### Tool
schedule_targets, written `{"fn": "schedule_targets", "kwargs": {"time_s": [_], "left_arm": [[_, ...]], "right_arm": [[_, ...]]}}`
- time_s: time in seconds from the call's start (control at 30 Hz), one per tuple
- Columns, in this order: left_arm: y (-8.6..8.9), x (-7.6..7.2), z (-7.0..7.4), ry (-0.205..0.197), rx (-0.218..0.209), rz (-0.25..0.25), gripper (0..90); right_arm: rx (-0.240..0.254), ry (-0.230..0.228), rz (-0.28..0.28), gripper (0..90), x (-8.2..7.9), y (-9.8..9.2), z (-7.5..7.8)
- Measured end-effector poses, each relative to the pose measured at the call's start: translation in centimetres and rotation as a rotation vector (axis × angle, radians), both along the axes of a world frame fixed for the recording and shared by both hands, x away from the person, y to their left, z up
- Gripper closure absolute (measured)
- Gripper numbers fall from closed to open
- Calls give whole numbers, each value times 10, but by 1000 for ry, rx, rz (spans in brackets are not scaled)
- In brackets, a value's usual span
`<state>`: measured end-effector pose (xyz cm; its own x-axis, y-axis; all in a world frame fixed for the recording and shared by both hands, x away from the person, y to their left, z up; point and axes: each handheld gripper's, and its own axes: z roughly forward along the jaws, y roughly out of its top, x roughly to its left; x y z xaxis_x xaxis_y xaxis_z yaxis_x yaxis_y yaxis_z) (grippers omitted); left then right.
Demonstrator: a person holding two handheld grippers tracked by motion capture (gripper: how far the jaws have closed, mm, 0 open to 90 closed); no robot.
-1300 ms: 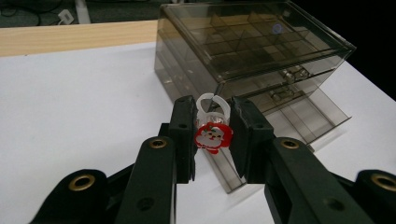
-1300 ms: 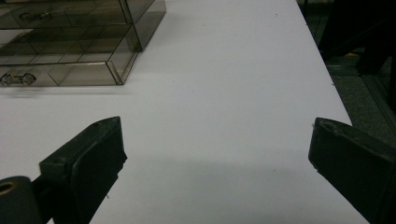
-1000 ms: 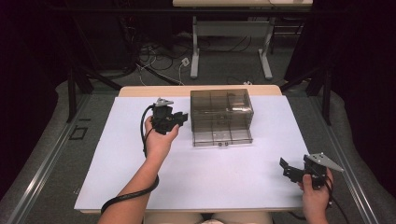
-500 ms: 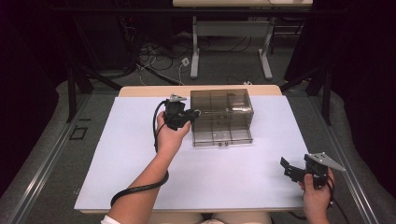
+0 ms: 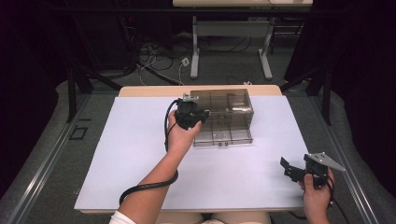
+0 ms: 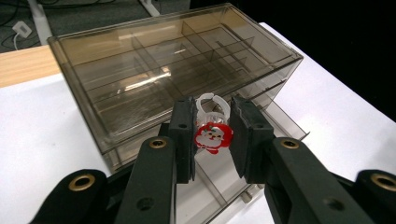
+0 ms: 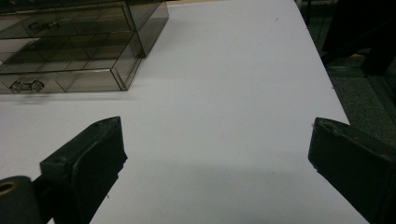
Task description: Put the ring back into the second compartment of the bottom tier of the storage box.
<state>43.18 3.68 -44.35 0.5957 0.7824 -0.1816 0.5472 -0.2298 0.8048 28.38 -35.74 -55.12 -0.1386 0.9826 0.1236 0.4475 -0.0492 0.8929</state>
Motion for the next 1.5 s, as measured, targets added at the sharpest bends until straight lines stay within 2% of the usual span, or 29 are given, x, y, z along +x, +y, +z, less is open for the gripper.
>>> {"fn": "schedule_targets", "kwargs": {"time_s": [0.13, 0.5, 0.63, 0.8, 1.47, 1.5], "left_arm": [[-8, 2, 0, 0, -1, -6, 715], [-22, 5, -4, 14, 11, -23, 715], [-31, 7, -8, 21, 11, -32, 715], [-37, 8, -11, 27, 19, -42, 715], [-56, 12, -33, 64, 15, -25, 714], [-56, 13, -35, 61, 26, -33, 715]], "right_arm": [[3, 12, 10, 32, -1, 1, 0], [10, 4, 2, 33, 0, 2, -1], [1, 21, 5, 33, 0, 1, -1], [11, 14, -3, 33, 0, 1, -1], [3, 13, 7, 35, 0, 1, -1], [2, 12, 11, 35, 0, 0, -1]]}}
